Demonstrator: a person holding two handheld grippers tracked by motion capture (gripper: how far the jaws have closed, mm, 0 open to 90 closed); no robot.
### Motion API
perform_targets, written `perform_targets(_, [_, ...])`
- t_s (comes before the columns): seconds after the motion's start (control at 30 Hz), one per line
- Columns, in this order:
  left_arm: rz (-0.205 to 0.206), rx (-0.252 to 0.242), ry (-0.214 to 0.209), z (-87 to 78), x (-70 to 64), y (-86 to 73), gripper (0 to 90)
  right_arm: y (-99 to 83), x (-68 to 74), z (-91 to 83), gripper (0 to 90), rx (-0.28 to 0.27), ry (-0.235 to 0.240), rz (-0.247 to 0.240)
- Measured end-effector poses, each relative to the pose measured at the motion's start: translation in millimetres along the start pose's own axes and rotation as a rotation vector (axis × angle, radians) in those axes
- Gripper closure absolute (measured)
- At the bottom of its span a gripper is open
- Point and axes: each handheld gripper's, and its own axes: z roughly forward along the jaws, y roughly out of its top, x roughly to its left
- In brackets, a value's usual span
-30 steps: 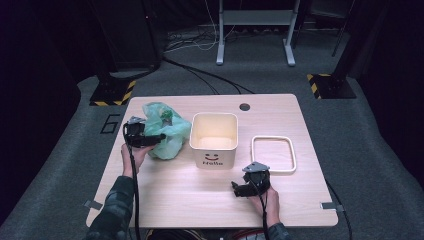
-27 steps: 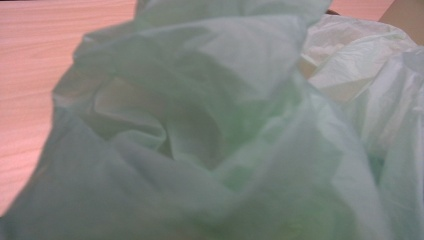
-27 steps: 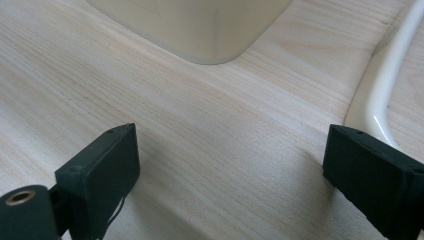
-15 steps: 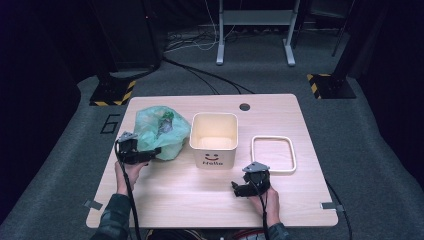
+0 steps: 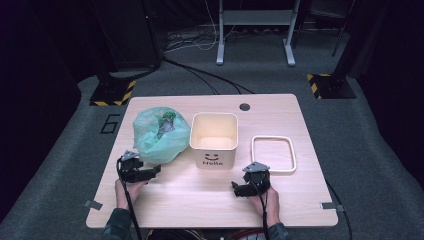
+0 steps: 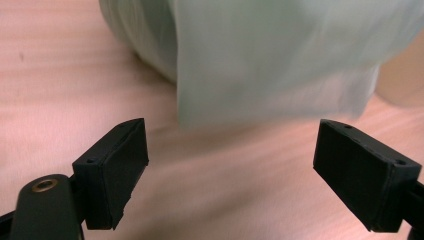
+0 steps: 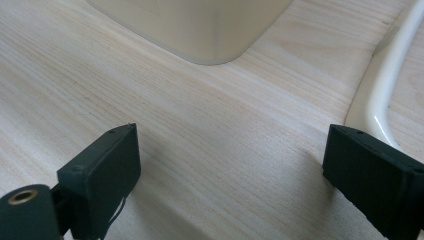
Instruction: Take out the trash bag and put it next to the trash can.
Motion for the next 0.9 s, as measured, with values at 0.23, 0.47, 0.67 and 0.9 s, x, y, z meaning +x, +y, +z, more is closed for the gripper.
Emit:
perform_targets(0.23, [0.006,-0.021,0.038,-2.3,-4.5,-21.1,14.0,0.0,0.0,0.1,7.5,0.000,0.000,0.000])
perform_targets(0.47, [0.079,0.000,0.115,-1.6,-14.8,-25.1,14.7,0.0,-0.1,0.1,7.5,-0.001,-0.001,-0.001])
perform_targets(0.67, [0.136,0.022,0.146,1.5,-21.4,-24.9,14.1,0.2,-0.2,0.3,7.5,0.001,-0.003,0.001])
perform_targets(0.9, [0.136,0.023,0.146,1.6,-21.5,-24.6,14.1,-0.7,-0.9,-0.8,8.8,-0.006,-0.001,-0.009])
